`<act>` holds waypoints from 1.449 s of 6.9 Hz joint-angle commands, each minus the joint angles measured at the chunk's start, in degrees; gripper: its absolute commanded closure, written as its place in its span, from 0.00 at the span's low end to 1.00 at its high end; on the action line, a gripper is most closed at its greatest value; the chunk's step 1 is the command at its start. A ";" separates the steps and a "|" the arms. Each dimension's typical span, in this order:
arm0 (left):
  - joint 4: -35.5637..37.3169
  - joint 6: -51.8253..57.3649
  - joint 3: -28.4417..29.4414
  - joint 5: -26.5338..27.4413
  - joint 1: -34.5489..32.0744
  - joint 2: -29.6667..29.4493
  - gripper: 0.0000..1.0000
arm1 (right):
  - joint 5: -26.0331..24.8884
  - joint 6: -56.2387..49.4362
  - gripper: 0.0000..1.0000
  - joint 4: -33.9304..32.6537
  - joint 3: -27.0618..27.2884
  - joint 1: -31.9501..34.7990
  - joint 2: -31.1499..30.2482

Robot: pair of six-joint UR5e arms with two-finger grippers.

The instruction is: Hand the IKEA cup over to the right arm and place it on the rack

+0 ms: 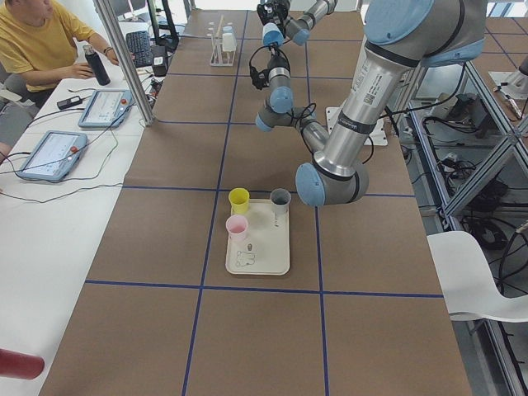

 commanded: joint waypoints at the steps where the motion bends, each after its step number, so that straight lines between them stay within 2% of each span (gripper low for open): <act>1: 0.00 -0.02 0.08 0.00 0.91 -1.26 1.00 | -0.22 0.31 0.01 0.18 -0.15 -0.68 -0.27; 10: 0.08 -0.02 1.13 0.09 3.55 -2.76 1.00 | -0.31 2.86 0.03 2.38 -0.06 -1.65 0.08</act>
